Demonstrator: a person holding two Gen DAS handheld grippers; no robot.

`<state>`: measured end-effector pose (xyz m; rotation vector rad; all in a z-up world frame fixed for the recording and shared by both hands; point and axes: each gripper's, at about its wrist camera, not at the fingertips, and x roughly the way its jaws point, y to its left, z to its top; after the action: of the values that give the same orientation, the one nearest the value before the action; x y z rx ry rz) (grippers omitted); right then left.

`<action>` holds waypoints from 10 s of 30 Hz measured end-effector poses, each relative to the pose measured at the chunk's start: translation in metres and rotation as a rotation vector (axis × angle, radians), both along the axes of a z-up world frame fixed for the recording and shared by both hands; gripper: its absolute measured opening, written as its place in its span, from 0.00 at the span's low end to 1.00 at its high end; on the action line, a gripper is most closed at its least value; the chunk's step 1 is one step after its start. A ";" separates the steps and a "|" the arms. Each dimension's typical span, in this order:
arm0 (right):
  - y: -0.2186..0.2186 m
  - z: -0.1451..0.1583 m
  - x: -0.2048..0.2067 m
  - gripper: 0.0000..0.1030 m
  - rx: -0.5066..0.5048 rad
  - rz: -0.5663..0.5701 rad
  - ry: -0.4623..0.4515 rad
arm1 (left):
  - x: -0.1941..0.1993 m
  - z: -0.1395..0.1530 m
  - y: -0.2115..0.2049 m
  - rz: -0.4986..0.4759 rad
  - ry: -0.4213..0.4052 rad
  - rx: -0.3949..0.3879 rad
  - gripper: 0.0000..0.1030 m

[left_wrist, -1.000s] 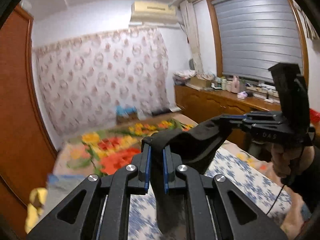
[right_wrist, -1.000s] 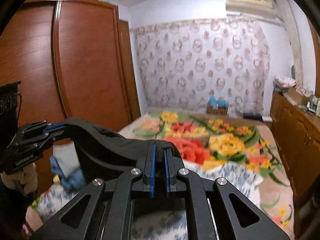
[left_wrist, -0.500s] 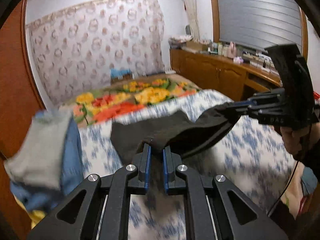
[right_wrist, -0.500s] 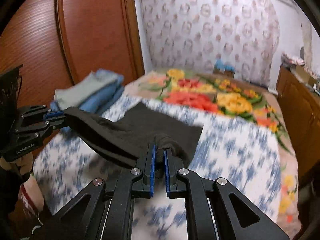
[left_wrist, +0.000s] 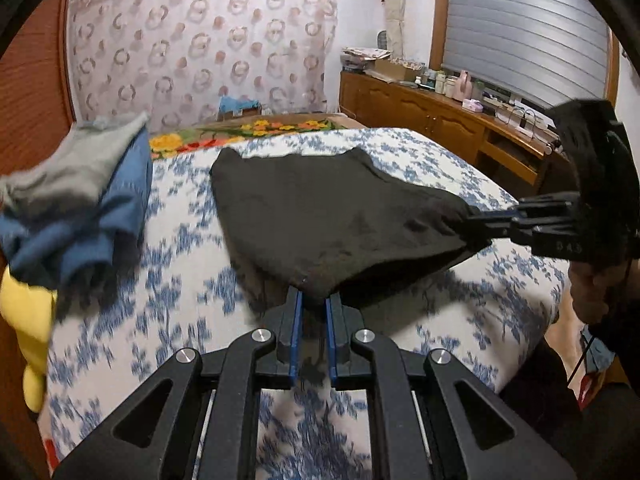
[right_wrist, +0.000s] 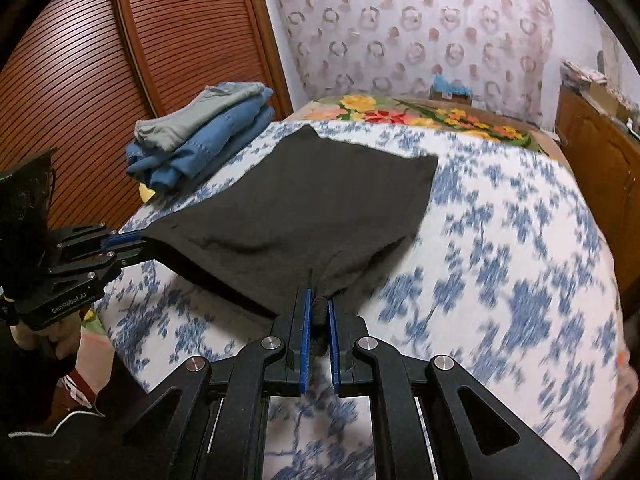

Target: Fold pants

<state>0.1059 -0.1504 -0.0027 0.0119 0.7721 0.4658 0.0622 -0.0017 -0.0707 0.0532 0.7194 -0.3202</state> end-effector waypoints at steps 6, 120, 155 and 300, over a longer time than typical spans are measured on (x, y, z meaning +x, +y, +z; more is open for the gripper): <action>0.005 -0.022 -0.005 0.07 -0.020 -0.015 0.015 | -0.009 -0.022 0.001 0.016 0.048 -0.020 0.11; 0.014 -0.001 0.080 0.08 -0.060 -0.081 -0.108 | 0.057 0.039 0.013 0.059 -0.088 -0.089 0.44; 0.002 -0.018 0.095 0.25 -0.167 -0.025 -0.069 | 0.068 -0.033 0.027 0.129 0.100 -0.009 0.46; -0.016 -0.002 -0.056 0.25 -0.123 -0.007 0.022 | -0.033 -0.012 0.014 0.055 0.119 -0.068 0.70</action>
<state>0.0498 -0.1664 -0.0046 -0.0947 0.8205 0.4112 0.0292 0.0126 -0.0826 -0.0505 0.8256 -0.2972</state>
